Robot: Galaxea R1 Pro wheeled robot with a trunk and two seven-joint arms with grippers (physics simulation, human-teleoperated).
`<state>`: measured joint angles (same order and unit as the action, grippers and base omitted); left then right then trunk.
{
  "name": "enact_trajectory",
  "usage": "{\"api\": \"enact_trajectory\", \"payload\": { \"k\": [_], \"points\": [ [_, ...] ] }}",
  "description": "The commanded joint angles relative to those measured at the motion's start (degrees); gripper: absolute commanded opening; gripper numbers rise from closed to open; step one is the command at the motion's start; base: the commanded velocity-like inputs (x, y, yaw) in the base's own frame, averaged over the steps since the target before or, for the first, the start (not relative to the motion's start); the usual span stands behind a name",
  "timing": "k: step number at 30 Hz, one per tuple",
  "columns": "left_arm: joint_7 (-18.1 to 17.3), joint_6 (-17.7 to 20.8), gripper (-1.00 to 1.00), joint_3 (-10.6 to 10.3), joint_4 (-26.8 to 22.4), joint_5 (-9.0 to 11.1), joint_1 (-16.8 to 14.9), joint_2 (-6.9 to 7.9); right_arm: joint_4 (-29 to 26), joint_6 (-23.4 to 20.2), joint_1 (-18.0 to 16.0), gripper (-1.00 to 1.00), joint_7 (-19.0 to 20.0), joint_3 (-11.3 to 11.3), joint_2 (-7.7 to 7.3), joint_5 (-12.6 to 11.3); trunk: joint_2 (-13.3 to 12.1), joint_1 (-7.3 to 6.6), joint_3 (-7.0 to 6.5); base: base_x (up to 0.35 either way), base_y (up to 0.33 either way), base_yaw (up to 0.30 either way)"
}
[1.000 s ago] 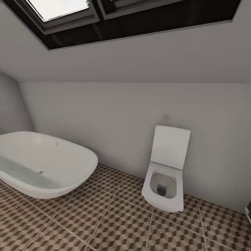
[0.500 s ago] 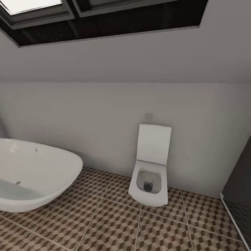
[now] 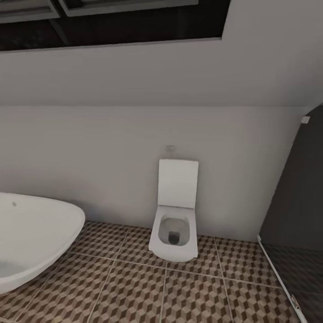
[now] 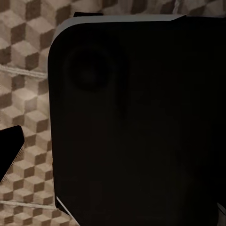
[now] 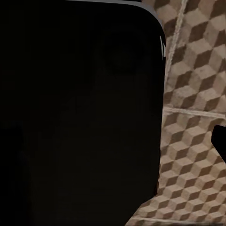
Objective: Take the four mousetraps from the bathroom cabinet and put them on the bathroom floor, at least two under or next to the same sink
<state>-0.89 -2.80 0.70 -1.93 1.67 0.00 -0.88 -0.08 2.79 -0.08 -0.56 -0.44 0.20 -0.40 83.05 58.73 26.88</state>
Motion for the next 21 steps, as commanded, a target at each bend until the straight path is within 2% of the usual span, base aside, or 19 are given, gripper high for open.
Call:
{"api": "enact_trajectory", "payload": {
  "k": [1,21],
  "points": [
    [-0.09,-0.14,1.0,0.07,0.0,0.18,0.0,0.0,-0.01,0.15,-0.01,1.0,-0.06,-0.04,0.02,-0.04,0.02,0.0,0.04,0.0,0.0,-0.29],
    [-0.09,-0.17,1.0,0.08,0.0,0.18,0.0,0.0,-0.01,0.13,-0.01,1.0,-0.06,-0.04,0.02,-0.04,0.02,0.0,0.04,0.0,0.0,-0.29]
  ]
}}
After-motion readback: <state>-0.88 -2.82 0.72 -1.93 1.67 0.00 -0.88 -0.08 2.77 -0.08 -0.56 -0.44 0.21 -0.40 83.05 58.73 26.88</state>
